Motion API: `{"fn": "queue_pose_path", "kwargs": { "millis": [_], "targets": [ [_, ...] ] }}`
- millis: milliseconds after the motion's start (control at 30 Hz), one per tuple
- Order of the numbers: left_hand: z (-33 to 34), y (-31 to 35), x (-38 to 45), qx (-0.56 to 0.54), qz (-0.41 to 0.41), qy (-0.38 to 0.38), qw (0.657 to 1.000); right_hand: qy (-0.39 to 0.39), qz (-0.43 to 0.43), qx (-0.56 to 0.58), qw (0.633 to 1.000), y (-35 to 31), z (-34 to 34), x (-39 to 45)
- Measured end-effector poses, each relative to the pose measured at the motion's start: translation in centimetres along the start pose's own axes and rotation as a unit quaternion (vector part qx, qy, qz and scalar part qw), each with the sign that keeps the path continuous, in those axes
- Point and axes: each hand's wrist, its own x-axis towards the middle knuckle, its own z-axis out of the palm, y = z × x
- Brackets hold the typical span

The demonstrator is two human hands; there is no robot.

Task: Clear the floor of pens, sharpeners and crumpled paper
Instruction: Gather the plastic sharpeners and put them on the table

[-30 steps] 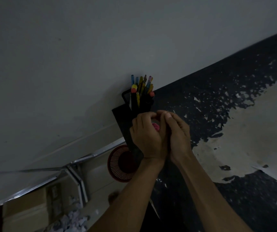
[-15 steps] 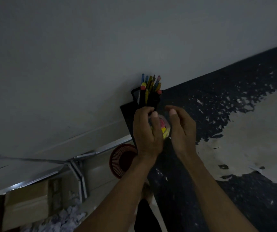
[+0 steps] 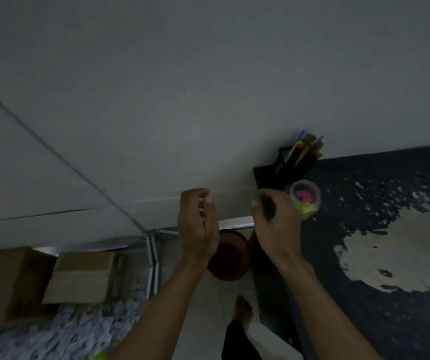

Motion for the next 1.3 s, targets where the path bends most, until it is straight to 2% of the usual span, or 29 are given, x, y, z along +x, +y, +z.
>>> {"fn": "queue_pose_path", "kwargs": {
  "millis": [300, 600, 767, 1067, 1300],
  "targets": [
    [-20.6, -5.7, -7.9, 0.095, -0.093, 0.066, 0.989, -0.178, -0.051, 0.001, 0.983, -8.8, 10.5, -12.2],
    [-39.4, -8.7, -19.2, 0.145, -0.196, 0.156, 0.957, -0.325, -0.14, 0.006, 0.935, -18.4, 20.2, -26.7],
    [-47.7, -9.3, -24.5, 0.148, -0.262, 0.182, 0.936, -0.386, -0.165, 0.001, 0.908, -22.7, 24.6, -34.2],
    [-58.4, -11.2, -29.7, 0.142, -0.338, 0.244, 0.898, -0.486, -0.191, 0.008, 0.853, -28.4, 33.4, -43.4],
    [-66.0, -15.4, -30.4, 0.146, -0.38, 0.213, 0.888, -0.521, -0.157, 0.01, 0.839, -31.3, 40.8, -48.9]
  ]
}}
